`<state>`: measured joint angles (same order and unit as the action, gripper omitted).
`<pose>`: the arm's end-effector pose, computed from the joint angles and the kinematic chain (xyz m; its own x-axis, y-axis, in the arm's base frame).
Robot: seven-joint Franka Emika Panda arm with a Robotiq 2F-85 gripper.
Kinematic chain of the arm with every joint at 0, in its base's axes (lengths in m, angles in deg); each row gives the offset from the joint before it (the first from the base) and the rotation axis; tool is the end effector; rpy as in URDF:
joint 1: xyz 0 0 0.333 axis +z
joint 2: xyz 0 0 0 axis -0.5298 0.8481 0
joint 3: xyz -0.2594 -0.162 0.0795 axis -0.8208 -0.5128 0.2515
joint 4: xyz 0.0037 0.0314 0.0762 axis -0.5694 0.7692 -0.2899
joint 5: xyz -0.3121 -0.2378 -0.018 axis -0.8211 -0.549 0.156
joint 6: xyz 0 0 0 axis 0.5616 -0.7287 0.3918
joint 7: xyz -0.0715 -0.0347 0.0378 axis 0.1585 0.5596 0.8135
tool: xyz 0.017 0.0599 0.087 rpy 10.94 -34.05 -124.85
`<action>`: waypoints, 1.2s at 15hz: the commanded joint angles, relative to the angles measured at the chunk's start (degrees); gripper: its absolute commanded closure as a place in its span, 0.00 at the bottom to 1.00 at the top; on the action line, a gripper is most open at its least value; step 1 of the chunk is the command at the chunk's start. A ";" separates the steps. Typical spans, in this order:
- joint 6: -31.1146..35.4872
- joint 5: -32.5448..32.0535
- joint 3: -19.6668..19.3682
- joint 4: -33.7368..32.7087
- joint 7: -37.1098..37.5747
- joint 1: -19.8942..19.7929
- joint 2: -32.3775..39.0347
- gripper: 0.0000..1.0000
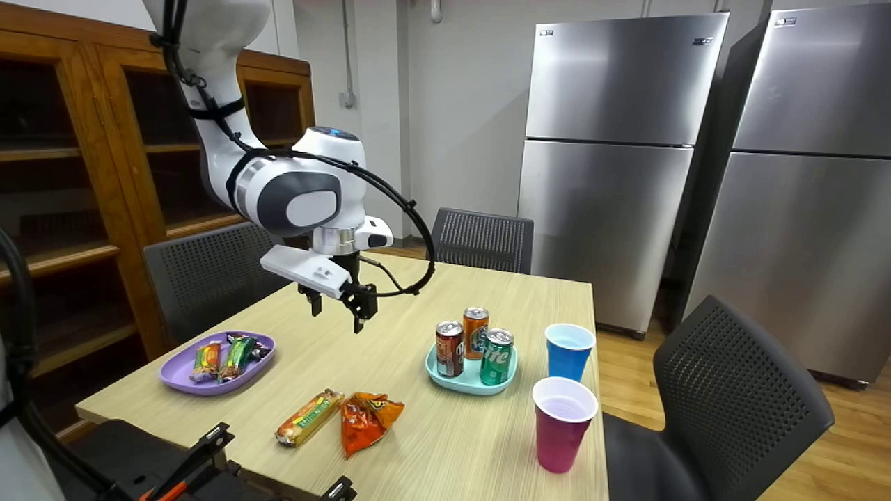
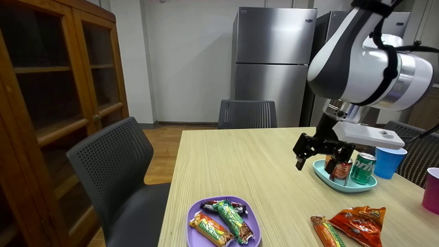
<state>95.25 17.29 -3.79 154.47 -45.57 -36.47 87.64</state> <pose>0.4441 0.0513 0.1921 0.9895 0.0746 0.1238 0.0927 -0.9847 -0.1473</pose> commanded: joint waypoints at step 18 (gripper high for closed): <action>-0.65 6.30 5.28 5.03 -12.96 -4.91 -2.51 0.00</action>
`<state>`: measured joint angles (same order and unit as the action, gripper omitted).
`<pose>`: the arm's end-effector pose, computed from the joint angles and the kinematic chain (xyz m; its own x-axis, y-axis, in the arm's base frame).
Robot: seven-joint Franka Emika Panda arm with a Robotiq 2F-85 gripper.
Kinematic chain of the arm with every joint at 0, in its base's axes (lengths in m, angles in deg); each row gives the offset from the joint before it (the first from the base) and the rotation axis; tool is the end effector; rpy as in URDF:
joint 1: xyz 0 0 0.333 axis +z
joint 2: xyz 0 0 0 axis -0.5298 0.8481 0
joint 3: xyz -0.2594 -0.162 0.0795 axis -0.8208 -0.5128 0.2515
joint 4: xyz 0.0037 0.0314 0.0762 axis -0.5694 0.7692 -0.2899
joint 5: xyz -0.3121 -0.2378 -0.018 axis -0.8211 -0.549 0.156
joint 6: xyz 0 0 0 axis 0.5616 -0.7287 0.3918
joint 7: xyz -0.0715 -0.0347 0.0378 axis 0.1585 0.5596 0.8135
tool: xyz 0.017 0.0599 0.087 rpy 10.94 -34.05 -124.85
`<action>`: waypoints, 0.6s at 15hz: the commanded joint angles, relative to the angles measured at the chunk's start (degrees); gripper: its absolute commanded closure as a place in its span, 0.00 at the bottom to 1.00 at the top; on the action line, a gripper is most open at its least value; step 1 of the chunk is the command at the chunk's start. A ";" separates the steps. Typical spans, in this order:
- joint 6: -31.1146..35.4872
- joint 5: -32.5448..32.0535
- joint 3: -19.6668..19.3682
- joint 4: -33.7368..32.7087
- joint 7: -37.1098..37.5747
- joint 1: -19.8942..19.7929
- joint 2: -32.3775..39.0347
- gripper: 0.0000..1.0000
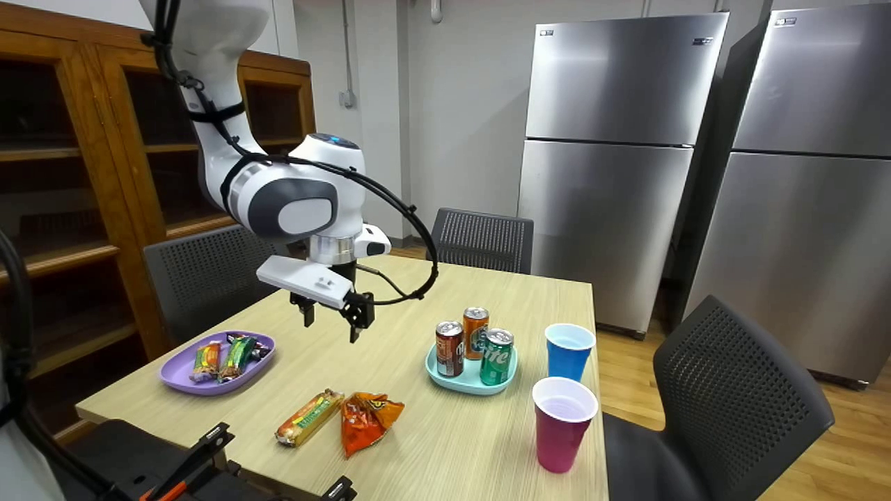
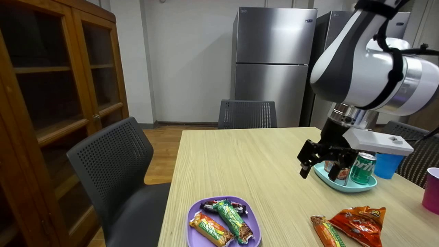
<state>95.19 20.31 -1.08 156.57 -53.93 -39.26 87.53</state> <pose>0.4278 0.0467 0.1824 0.9801 0.1656 0.1094 0.1815 -0.9710 -0.1559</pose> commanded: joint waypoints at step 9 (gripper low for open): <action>1.37 4.45 2.73 7.86 -6.48 -0.40 -1.11 0.00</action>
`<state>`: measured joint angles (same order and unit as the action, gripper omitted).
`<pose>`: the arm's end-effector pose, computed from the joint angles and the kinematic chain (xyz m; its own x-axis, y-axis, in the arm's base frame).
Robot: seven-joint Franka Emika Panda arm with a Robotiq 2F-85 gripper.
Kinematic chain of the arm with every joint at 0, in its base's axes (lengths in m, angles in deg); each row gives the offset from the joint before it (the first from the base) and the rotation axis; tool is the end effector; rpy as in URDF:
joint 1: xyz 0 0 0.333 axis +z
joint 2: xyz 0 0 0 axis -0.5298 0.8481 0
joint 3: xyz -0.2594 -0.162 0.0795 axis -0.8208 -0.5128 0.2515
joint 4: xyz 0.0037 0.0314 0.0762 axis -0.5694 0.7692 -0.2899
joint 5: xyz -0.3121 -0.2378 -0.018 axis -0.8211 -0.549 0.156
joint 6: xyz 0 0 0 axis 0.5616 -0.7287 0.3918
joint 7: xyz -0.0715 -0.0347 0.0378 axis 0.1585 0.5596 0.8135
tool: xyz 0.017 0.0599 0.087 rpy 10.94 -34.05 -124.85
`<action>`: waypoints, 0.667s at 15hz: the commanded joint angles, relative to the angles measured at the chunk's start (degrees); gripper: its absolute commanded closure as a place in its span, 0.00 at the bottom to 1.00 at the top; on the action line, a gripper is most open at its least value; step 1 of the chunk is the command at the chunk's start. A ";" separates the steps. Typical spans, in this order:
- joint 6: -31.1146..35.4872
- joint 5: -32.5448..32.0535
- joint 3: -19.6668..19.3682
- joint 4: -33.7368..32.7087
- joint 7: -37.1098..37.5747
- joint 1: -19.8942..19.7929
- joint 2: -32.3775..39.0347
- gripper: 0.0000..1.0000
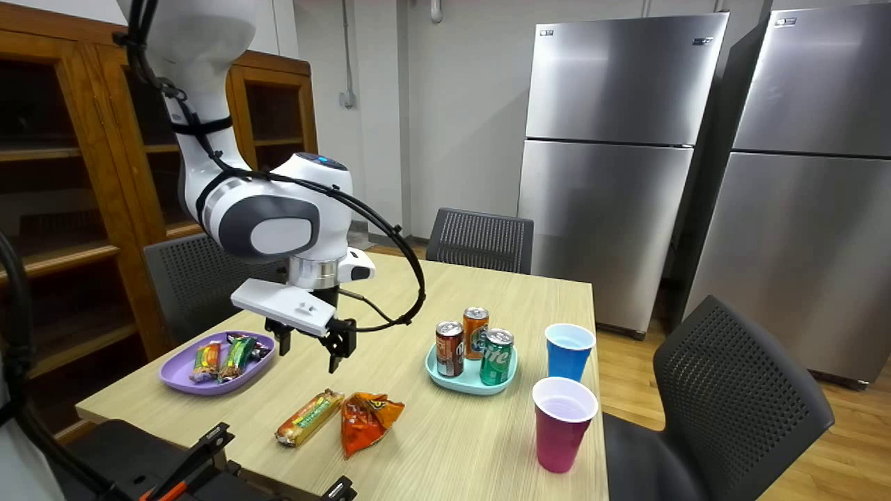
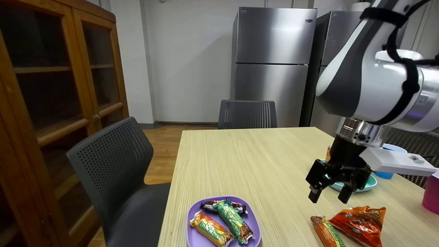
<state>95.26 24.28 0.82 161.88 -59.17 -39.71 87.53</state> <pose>0.3838 0.0483 0.1580 0.9756 0.2174 0.0320 0.2196 -0.9594 -0.1769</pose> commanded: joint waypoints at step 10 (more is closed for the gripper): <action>10.80 -1.21 -3.95 2.55 4.00 6.84 6.90 0.00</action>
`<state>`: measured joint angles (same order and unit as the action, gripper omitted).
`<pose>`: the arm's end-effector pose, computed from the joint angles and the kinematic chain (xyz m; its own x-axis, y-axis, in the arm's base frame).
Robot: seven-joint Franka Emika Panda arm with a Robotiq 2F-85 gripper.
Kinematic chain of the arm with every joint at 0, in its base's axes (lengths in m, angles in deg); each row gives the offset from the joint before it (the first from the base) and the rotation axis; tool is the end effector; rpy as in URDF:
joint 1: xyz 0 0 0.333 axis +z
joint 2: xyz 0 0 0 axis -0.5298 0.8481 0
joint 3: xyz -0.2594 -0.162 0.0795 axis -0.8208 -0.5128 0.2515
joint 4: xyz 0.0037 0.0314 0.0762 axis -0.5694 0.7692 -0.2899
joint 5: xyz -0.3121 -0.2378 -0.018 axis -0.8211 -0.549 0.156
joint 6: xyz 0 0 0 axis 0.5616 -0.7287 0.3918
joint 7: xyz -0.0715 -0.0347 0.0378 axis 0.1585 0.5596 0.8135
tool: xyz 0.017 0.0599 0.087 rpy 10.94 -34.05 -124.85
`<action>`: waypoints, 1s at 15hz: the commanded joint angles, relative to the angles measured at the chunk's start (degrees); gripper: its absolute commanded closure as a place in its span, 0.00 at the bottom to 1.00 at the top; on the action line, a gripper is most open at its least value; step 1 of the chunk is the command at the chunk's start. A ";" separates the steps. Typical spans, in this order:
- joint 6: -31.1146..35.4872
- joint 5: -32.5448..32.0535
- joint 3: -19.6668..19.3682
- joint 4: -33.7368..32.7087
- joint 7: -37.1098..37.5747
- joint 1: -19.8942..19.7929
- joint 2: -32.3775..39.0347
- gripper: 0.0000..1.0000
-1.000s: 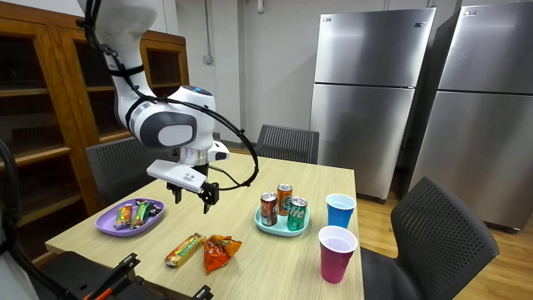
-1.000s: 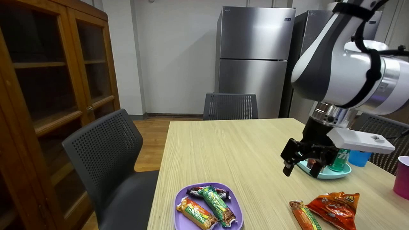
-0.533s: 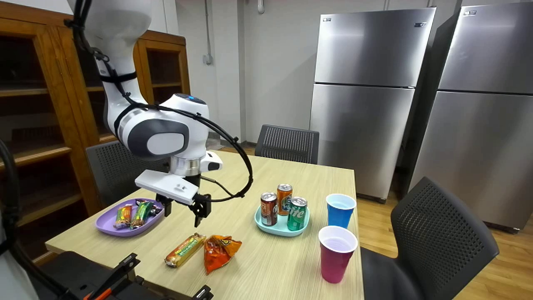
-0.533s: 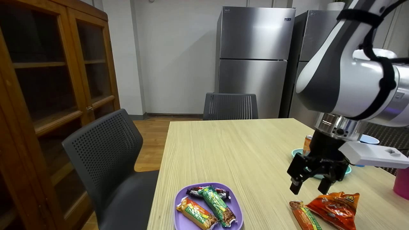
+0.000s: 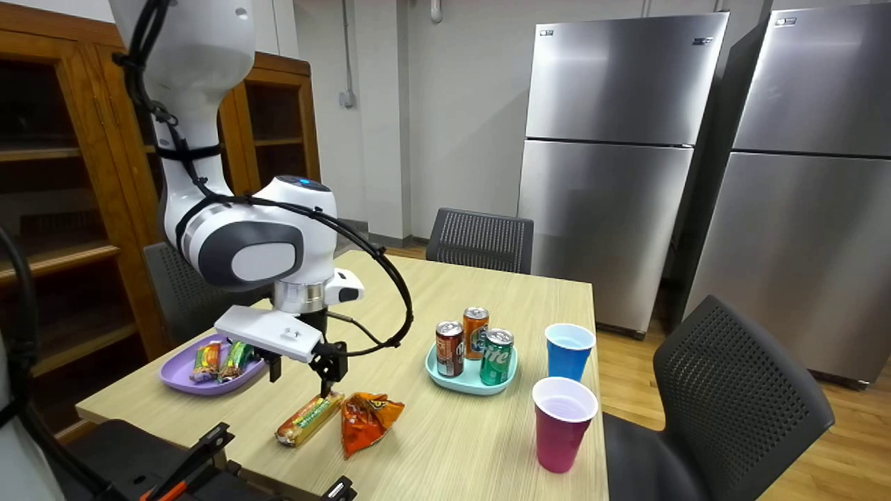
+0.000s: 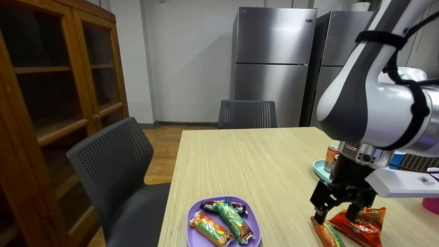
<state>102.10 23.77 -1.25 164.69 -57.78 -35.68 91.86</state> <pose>0.3569 0.0523 0.1286 0.9743 0.2251 0.0057 0.2238 -0.9658 -0.1309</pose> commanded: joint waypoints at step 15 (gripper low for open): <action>8.64 0.96 -2.37 -6.19 2.36 2.54 13.61 0.00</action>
<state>108.97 23.99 -3.94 159.52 -56.23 -32.93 103.90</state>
